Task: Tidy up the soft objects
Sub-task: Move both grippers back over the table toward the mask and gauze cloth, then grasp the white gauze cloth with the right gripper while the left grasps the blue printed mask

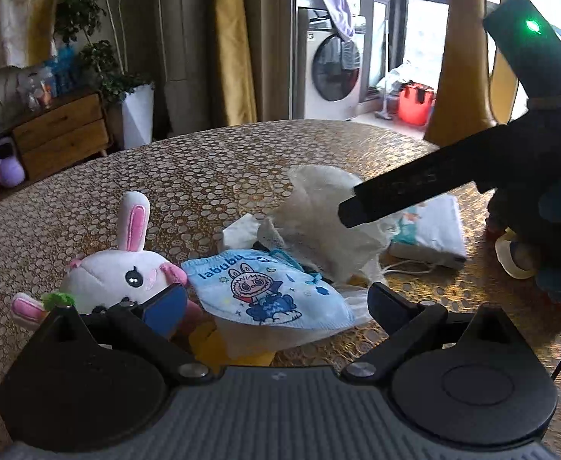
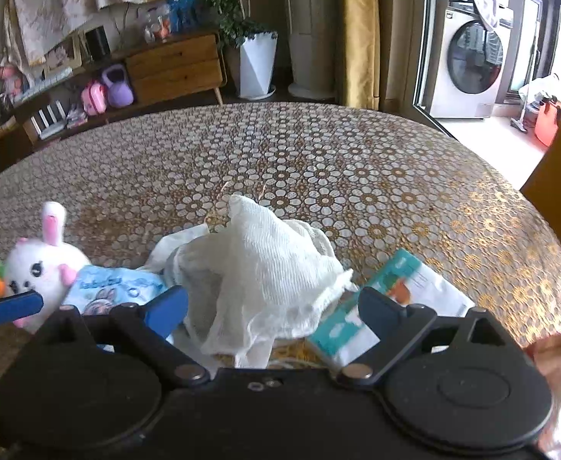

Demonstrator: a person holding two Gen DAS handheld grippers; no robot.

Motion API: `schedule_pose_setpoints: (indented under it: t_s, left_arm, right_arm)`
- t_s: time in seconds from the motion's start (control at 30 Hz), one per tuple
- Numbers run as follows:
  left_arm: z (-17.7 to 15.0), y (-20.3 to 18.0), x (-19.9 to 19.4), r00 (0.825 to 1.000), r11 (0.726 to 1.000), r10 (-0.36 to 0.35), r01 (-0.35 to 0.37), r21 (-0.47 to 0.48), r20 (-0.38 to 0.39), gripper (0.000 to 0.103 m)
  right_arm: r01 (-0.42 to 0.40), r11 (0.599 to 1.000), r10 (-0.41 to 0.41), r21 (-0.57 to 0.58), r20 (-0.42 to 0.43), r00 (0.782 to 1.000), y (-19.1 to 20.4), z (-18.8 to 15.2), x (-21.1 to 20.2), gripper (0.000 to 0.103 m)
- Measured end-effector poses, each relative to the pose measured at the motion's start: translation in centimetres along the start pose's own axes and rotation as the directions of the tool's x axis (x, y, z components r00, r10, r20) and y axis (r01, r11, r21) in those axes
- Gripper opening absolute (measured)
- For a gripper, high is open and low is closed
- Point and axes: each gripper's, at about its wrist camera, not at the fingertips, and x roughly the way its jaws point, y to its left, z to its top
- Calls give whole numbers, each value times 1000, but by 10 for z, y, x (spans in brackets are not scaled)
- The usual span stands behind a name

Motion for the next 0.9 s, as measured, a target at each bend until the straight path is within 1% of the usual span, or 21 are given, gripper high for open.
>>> schedule_pose_setpoints:
  t_s: [0.27, 0.3, 0.4, 0.47, 0.53, 0.57, 0.6, 0.63, 0.67, 0.7, 0.73, 0.77, 0.8, 0.83, 0.87, 0.9]
  left_arm:
    - [-6, -16, 22, 996, 996, 81, -81, 25, -19, 101]
    - [-6, -16, 24, 996, 996, 87, -86, 22, -20, 101]
    - [-7, -15, 26, 995, 995, 97, -96, 13, -21, 100]
    - [-8, -14, 26, 995, 996, 93, -93, 5, -22, 95]
    - [-8, -13, 26, 996, 996, 85, -85, -8, -29, 88]
    - [-8, -12, 26, 996, 996, 84, -85, -15, -30, 85]
    - [-8, -11, 26, 996, 996, 84, -84, -21, -30, 80]
    - [-8, -9, 25, 996, 996, 83, -84, -30, -32, 74]
    - [-8, -8, 24, 996, 996, 82, -84, -43, -33, 71]
    - [-7, -6, 23, 996, 995, 80, -82, -55, -33, 66]
    - [-6, -5, 22, 996, 995, 78, -79, -62, -32, 60]
    - [-4, -3, 22, 997, 995, 76, -78, -66, -31, 57]
    - [-3, -1, 21, 997, 994, 77, -79, -72, -28, 50]
    - [-2, 1, 20, 997, 994, 78, -80, -79, -25, 41]
    - [-1, 2, 19, 997, 993, 79, -80, -86, -22, 37]
    - [0, 4, 18, 997, 993, 78, -80, -92, -18, 31]
  right_arm:
    - [-2, 1000, 2, 0, -28, 1000, 1, 2, 33, 95]
    - [-1, 1000, 1, -5, -29, 1000, 1, 2, 35, 94]
    - [12, 1000, -13, -24, -26, 1000, 3, 1, 39, 88]
    - [17, 999, -17, -29, -30, 999, 3, -2, 40, 77]
    - [15, 999, -16, -35, -34, 999, 2, -4, 40, 73]
    - [13, 999, -15, -37, -30, 999, 1, -5, 39, 69]
    - [15, 999, -16, -38, -25, 1000, 0, -6, 37, 67]
    - [17, 999, -18, -36, -23, 1000, -1, -7, 36, 61]
    - [15, 999, -16, -32, -21, 1000, -2, -7, 35, 55]
    - [12, 1000, -13, -27, -17, 1000, -3, -8, 34, 51]
    - [12, 1000, -12, -23, -13, 1000, -4, -9, 32, 45]
    - [12, 1000, -12, -21, -10, 1000, -5, -9, 31, 39]
    - [10, 1000, -10, -19, -6, 1000, -6, -10, 30, 36]
    - [10, 1000, -10, -17, -2, 1000, -6, -10, 27, 30]
    - [12, 1000, -12, -14, 6, 1000, -7, -10, 25, 26]
    - [15, 1000, -15, -9, 16, 1000, -7, -10, 23, 23]
